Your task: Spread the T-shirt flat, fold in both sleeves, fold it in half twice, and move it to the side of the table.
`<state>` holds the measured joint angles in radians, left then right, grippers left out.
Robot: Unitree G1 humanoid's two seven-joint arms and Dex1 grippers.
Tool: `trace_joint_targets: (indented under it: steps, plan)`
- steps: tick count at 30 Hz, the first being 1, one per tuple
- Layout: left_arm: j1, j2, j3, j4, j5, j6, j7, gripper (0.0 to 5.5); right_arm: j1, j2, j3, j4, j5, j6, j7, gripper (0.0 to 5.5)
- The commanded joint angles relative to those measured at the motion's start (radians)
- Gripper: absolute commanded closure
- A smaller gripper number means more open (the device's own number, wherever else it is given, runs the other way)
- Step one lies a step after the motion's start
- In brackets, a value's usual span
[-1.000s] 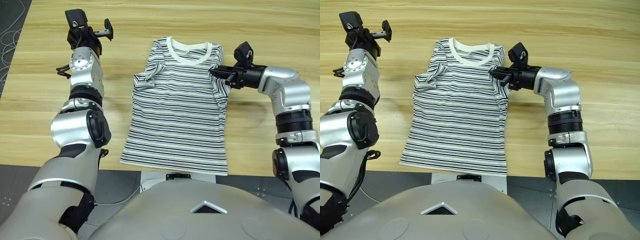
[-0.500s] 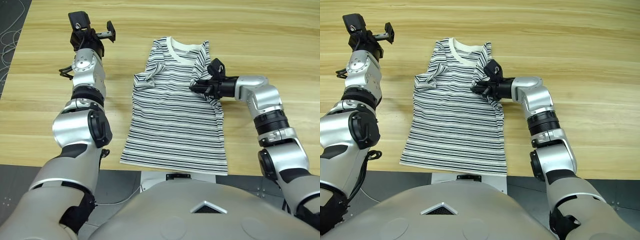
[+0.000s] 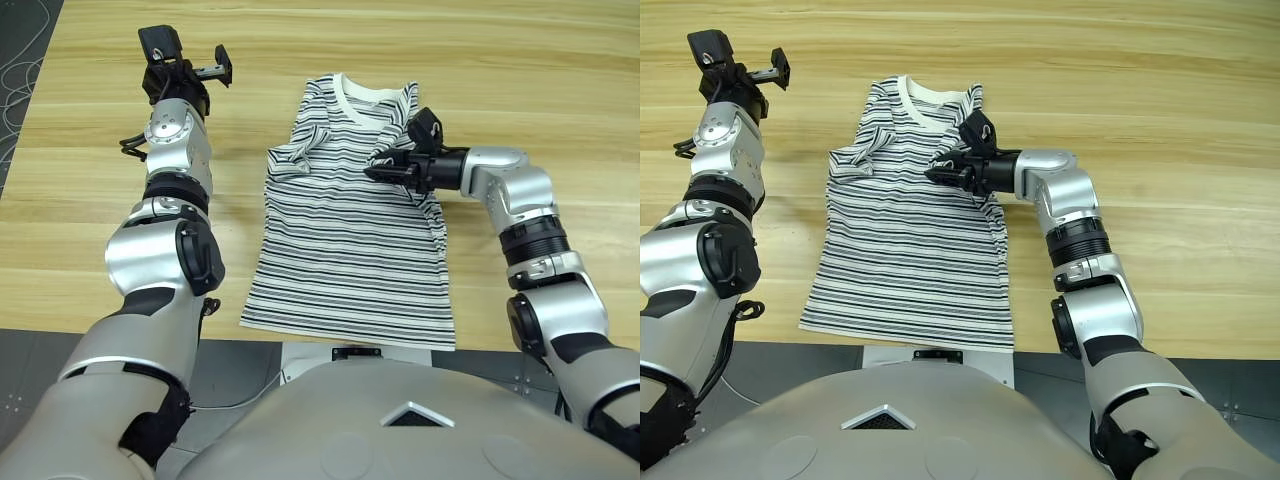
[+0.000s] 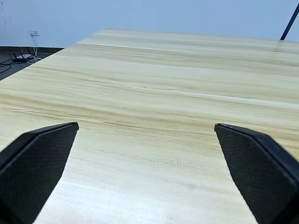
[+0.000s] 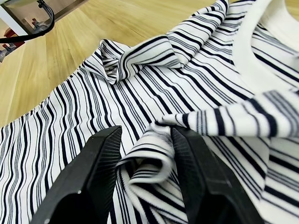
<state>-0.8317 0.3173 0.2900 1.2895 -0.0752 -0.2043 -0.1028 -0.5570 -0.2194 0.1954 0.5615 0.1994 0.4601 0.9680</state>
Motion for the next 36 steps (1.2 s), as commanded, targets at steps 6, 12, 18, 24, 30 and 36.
trace_joint_targets:
  steps: [6, 12, 18, 24, 30, 36]
  plan:
    - [0.005, -0.002, 0.010, 0.010, -0.015, 0.011, -0.013, 0.01, -0.123, 0.101, -0.038, 0.241, -0.012, -0.123, -0.041, 3.54]
    - [0.011, -0.005, 0.009, 0.012, -0.020, 0.012, -0.013, 0.01, -0.166, 0.089, -0.114, 0.319, 0.020, -0.170, -0.038, 3.54]
    - [0.020, -0.009, 0.014, 0.014, -0.025, 0.013, -0.011, 0.01, -0.205, 0.013, -0.266, 0.321, 0.124, -0.144, 0.017, 3.54]
    - [0.022, -0.021, 0.016, 0.016, -0.024, 0.014, -0.017, 0.01, -0.221, 0.059, -0.333, 0.534, 0.127, -0.224, 0.002, 3.54]
    - [0.021, -0.015, 0.012, 0.014, -0.018, 0.014, -0.023, 0.01, -0.245, 0.104, -0.339, 0.627, 0.097, -0.265, -0.015, 3.54]
    - [0.021, -0.021, 0.010, 0.013, -0.016, 0.012, -0.026, 0.01, -0.218, 0.100, -0.280, 0.664, -0.013, -0.307, -0.106, 3.54]
